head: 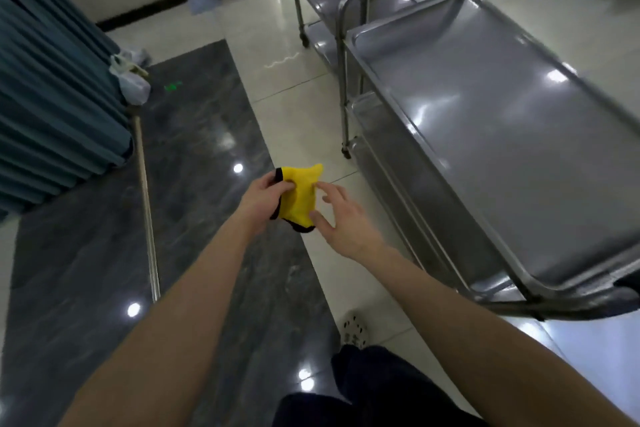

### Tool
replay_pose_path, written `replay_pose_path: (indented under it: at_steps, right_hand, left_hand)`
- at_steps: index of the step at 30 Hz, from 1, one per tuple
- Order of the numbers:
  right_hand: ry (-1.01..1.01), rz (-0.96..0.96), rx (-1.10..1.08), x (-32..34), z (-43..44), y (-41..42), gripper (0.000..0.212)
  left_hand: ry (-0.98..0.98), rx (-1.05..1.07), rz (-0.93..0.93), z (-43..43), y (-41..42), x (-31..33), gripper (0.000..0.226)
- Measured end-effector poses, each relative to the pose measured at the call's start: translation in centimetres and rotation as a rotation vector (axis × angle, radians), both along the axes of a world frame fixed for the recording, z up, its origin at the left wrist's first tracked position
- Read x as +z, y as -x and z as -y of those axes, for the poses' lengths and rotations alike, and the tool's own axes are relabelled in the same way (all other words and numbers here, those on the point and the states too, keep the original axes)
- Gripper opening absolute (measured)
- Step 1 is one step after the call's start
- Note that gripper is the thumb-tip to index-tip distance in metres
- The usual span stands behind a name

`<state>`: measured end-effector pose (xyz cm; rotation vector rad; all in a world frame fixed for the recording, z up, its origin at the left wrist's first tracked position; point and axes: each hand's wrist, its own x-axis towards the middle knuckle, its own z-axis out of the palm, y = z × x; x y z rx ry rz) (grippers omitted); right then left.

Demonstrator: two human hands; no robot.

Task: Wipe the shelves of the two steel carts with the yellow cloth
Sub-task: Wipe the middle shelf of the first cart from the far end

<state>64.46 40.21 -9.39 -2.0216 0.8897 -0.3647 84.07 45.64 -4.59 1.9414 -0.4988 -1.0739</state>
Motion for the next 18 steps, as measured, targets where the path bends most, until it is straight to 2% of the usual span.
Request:
replay_pose_path:
  at_steps: [5,8,10,11,12,14,15,16,18]
  right_hand:
    - [-0.038,-0.092,-0.265,-0.6,4.9,-2.3,0.055]
    - [-0.076,-0.121,-0.432,-1.4,7.7,-3.2,0.072]
    - [-0.194,-0.119,-0.555,-1.9,9.4,-4.5,0.091]
    - [-0.273,-0.124,-0.605,-2.1,10.1,-5.2,0.091]
    - [-0.335,-0.14,-0.641,-2.3,10.7,-6.0,0.08]
    - [-0.393,-0.158,-0.713,-2.7,11.4,-7.4,0.035]
    - [-0.403,-0.137,-0.777,-3.0,11.3,-8.0,0.02]
    - [-0.401,-0.118,-0.846,-3.3,11.0,-8.6,0.015]
    - [-0.404,-0.081,-0.959,-3.7,10.4,-9.7,0.022]
  left_hand:
    - [0.002,-0.112,-0.037,6.6,-5.0,-0.2,0.02]
    - [-0.024,-0.261,-0.092,9.8,-7.5,-0.1,0.013]
    - [-0.027,-0.412,-0.113,12.1,-9.4,-0.3,0.019]
    - [-0.022,-0.484,-0.121,13.1,-10.3,-0.4,0.017]
    - [-0.017,-0.538,-0.131,14.1,-11.3,-0.7,0.013]
    - [-0.025,-0.603,-0.132,16.2,-13.2,-1.0,0.014]
    - [-0.036,-0.639,-0.086,17.3,-14.1,-1.3,0.016]
    - [-0.032,-0.681,-0.009,18.4,-15.0,-1.8,0.015]
    - [-0.003,-0.796,0.193,20.8,-16.8,-3.2,0.007]
